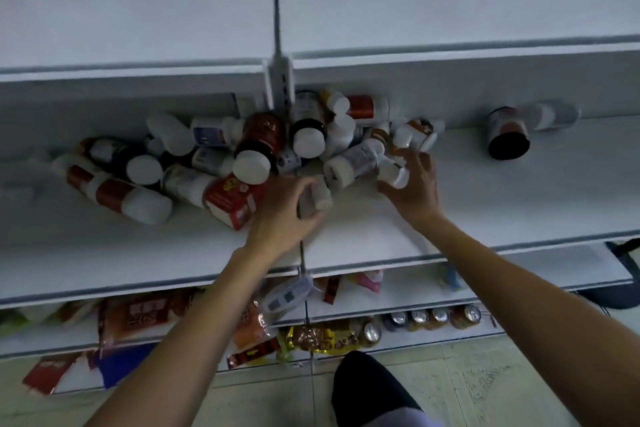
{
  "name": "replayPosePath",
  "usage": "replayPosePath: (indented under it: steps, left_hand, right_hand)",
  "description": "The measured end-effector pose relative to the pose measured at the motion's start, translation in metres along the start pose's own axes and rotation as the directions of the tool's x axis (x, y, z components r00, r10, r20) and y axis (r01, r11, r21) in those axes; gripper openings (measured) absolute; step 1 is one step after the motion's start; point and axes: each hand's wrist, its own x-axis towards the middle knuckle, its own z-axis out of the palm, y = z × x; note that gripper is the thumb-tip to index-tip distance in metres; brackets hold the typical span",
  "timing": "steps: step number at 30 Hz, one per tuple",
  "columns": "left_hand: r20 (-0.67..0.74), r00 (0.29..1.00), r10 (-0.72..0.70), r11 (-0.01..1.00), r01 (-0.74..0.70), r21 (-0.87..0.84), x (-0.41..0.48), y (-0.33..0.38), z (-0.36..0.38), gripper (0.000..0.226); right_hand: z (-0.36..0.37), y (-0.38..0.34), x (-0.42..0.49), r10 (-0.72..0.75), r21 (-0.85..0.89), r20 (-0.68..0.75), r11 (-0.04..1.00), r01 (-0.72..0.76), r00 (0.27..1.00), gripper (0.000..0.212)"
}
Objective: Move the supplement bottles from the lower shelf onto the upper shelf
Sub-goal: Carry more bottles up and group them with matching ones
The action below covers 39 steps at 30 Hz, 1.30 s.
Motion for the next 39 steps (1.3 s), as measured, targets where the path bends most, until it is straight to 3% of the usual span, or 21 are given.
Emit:
replayPosePath:
  steps: [6, 12, 17, 25, 29, 32, 35, 39]
  left_hand:
    - [0.062, 0.997, -0.040, 0.991, 0.031, 0.127, 0.025, 0.007, 0.030, 0.050]
    - [0.064, 0.988, -0.139, 0.979, 0.128, 0.157, 0.025, 0.004, 0.031, 0.045]
    - [0.095, 0.986, -0.137, 0.972, 0.115, 0.206, 0.022, 0.000, 0.023, 0.050]
    - [0.099, 0.991, -0.095, 0.963, 0.066, 0.259, 0.019, 0.011, 0.028, 0.042]
    - [-0.020, 0.985, -0.169, 0.984, 0.168, -0.053, -0.002, 0.014, 0.009, 0.035]
    - [0.016, 0.955, -0.295, 0.914, 0.287, -0.286, -0.028, 0.016, -0.024, 0.037]
    - [0.048, 0.916, -0.399, 0.784, 0.367, -0.501, -0.066, 0.013, -0.063, 0.035]
    - [0.189, 0.862, -0.471, 0.495, 0.435, -0.752, -0.122, 0.001, -0.119, 0.017]
  right_hand:
    - [0.001, 0.020, 0.018, -0.155, -0.049, 0.130, 0.985, 0.163, 0.979, 0.047]
    - [0.001, 0.022, 0.010, -0.215, -0.060, 0.072, 0.974, 0.219, 0.974, 0.046]
    - [-0.004, 0.010, 0.002, -0.292, -0.074, 0.022, 0.953, 0.293, 0.956, 0.044]
    - [-0.023, -0.015, -0.012, -0.177, 0.136, 0.092, 0.977, 0.163, 0.980, 0.038]
    - [-0.027, -0.046, -0.019, -0.066, 0.223, 0.187, 0.975, 0.023, 0.980, 0.030]
    - [-0.024, -0.078, -0.034, -0.029, 0.384, 0.320, 0.918, -0.101, 0.947, 0.025]
    - [-0.017, -0.116, -0.062, -0.067, 0.442, 0.377, 0.890, -0.116, 0.924, 0.026]
    - [-0.002, -0.181, -0.104, -0.048, 0.571, 0.444, 0.784, -0.242, 0.895, 0.016]
